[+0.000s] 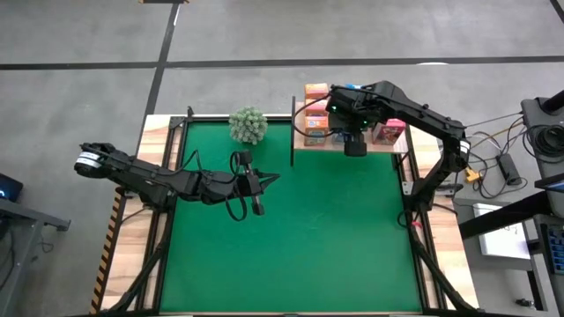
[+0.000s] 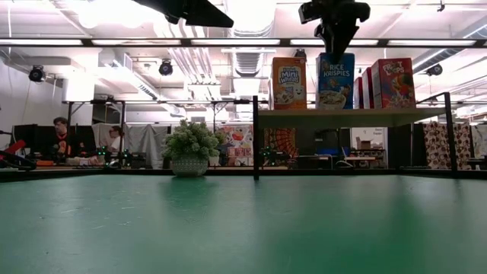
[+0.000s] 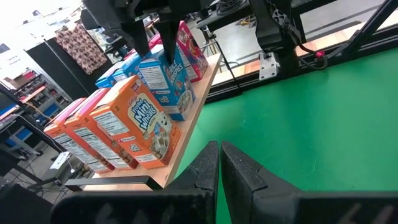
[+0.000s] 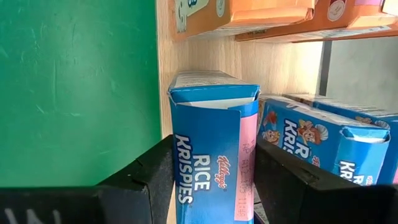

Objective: Stack cereal on shelf
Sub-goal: Put the blue cereal box on the shelf

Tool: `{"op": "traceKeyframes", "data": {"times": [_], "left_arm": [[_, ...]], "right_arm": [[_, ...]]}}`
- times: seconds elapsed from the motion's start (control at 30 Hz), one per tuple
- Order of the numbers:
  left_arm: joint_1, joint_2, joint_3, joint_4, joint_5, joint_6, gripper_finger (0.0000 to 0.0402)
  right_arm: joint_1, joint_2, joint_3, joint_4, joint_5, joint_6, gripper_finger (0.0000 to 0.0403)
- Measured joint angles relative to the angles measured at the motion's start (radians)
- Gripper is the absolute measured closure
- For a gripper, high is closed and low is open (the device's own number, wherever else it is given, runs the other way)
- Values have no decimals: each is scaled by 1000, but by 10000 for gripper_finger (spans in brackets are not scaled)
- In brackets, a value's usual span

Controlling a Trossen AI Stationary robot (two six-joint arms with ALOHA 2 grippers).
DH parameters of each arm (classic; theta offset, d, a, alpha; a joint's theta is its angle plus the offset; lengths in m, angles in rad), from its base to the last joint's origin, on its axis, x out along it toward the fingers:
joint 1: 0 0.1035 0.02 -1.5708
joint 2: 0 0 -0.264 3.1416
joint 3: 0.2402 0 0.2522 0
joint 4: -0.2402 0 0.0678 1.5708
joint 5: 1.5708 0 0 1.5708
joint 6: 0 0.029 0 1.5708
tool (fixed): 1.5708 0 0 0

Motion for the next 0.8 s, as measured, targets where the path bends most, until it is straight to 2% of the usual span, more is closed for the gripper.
{"op": "traceKeyframes", "data": {"times": [0.57, 0.8], "left_arm": [[0, -3, 0, -1, 0, 17, 402], [0, -10, 0, 1, 0, 30, 402]], "right_arm": [[-6, 0, 3, 2, 1, 29, 163], [-6, 0, 104, 5, 1, 28, 158]]}}
